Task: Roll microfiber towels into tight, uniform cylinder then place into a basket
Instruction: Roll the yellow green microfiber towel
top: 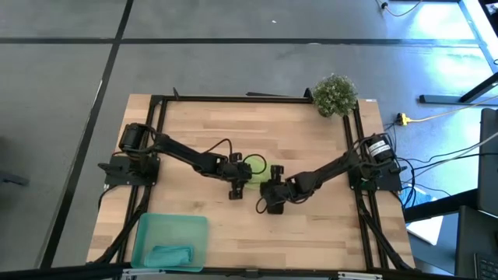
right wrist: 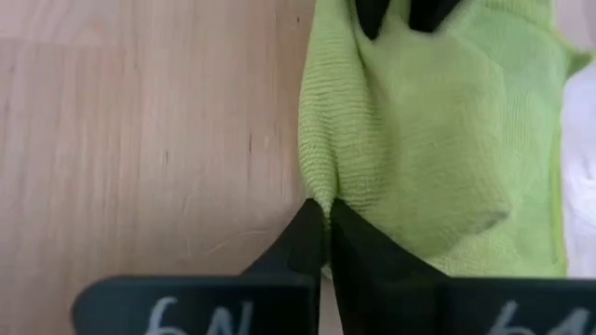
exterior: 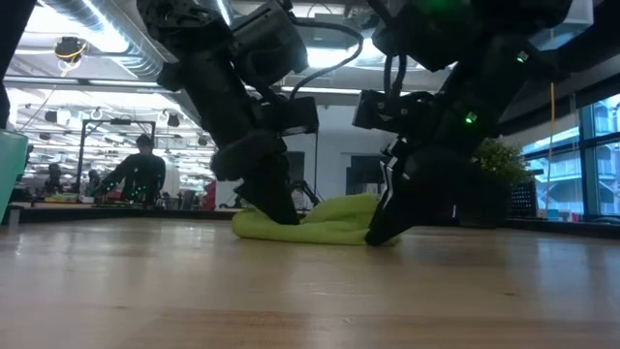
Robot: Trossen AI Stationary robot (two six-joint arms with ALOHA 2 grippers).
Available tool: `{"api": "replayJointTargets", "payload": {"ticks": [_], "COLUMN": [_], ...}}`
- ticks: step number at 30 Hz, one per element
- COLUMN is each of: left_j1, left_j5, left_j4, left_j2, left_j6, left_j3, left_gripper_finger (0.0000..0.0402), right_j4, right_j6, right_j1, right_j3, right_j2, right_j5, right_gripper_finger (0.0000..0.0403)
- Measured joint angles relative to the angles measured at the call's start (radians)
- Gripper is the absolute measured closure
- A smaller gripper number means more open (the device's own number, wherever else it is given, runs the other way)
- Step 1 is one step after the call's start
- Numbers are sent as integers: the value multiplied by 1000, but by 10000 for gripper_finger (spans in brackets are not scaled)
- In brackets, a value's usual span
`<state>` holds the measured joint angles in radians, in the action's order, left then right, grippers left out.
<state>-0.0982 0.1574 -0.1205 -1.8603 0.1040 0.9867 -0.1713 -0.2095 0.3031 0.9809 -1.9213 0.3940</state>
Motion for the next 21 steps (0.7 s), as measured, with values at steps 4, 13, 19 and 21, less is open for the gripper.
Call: {"api": "replayJointTargets", "payload": {"ticks": [4,13,19,21], "left_j1": [-2,-25,-97,-122], "left_j5": [4,93,88,89], "left_j4": [-74,-265,-292,-284], "left_j2": [46,167,176,176], "left_j6": [-50,-93,-175,-199], "left_j3": [8,20,-1,-18], "left_gripper_finger": [305,305,305,305], "right_j4": [-4,-12,-8,0], "right_j6": [-41,-133,-191,-203], "right_j1": [-20,-84,-131,-146], "right_j3": [0,-2,-4,-4], "right_j2": [10,56,74,74], "right_j5": [-89,-317,-411,-439], "right_gripper_finger": [396,399,399,399]}}
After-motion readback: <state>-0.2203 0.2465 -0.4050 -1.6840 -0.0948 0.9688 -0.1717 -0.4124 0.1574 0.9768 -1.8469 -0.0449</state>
